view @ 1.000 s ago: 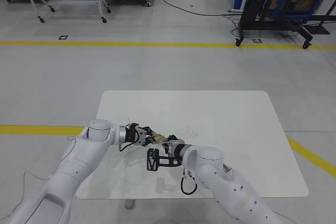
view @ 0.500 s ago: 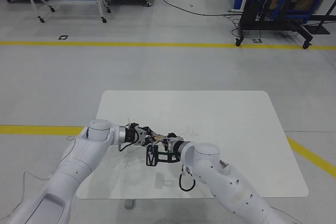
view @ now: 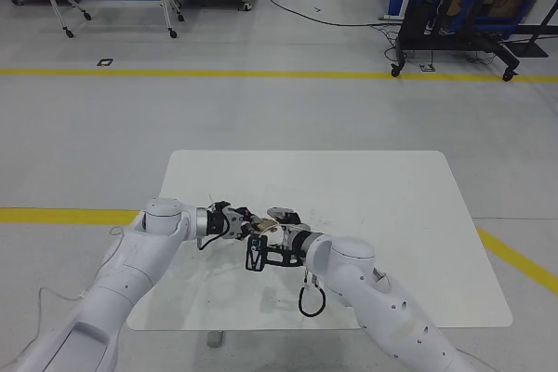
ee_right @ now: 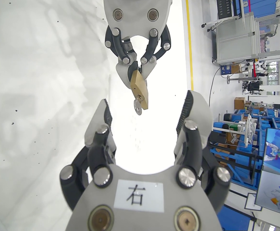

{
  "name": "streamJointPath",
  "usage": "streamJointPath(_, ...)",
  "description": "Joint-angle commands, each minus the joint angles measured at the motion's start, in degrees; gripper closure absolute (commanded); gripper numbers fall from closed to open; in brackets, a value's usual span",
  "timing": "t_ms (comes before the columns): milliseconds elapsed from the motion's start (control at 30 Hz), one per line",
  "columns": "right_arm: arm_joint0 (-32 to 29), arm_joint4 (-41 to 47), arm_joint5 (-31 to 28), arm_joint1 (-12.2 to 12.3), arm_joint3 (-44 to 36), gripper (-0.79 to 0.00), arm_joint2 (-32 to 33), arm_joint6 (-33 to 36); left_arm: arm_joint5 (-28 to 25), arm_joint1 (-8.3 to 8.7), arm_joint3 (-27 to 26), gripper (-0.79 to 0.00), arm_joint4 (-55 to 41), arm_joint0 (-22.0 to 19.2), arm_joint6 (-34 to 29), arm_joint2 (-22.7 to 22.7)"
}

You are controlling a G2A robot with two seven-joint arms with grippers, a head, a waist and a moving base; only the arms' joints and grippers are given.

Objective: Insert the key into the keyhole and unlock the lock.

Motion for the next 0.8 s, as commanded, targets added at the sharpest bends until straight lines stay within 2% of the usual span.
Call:
streamJointPath(0,0.0,0.0,0.0,0.0,0.0,-0.785,0.0,0.0,-0.2,-0.03,-0.2,0.0,-0.2,0.2,0.4,-0.2)
streamJointPath(133,-0.1,0.4,0.5,0.0,-0.2,-0.785,0.1,-0.7,-1.1,-0.1,-0.4,0.0,-1.6,0.6,1.3,-1.1)
streamJointPath(200,-1.3,1.9,1.5,0.3,-0.9,-0.785,1.5,-5.5,-3.1,-0.07,-1.0,0.0,-1.3,0.6,2.4,-1.6)
streamJointPath(300,-3.4,6.8,-0.9,1.3,-0.8,-0.785,6.1,-15.0,-7.2,0.07,-2.1,0.0,-0.9,1.2,4.4,-2.7)
streamJointPath(333,-3.9,8.9,-2.9,1.6,-0.4,-0.339,8.1,-18.2,-8.3,0.14,-2.4,0.0,-0.8,1.4,4.8,-3.1)
streamJointPath(367,-4.3,11.0,-4.9,2.0,0.5,-0.009,10.1,-21.1,-9.2,0.21,-2.7,0.0,-0.8,1.6,5.2,-3.5)
streamJointPath(533,-3.4,19.9,-18.5,3.4,6.8,0.0,15.4,-29.1,-10.3,0.49,-4.0,0.0,-1.1,2.8,5.2,-4.7)
streamJointPath(767,2.2,31.2,-19.6,3.4,18.7,0.0,13.1,-30.9,-15.5,0.93,-7.0,0.0,2.9,3.6,2.8,-5.1)
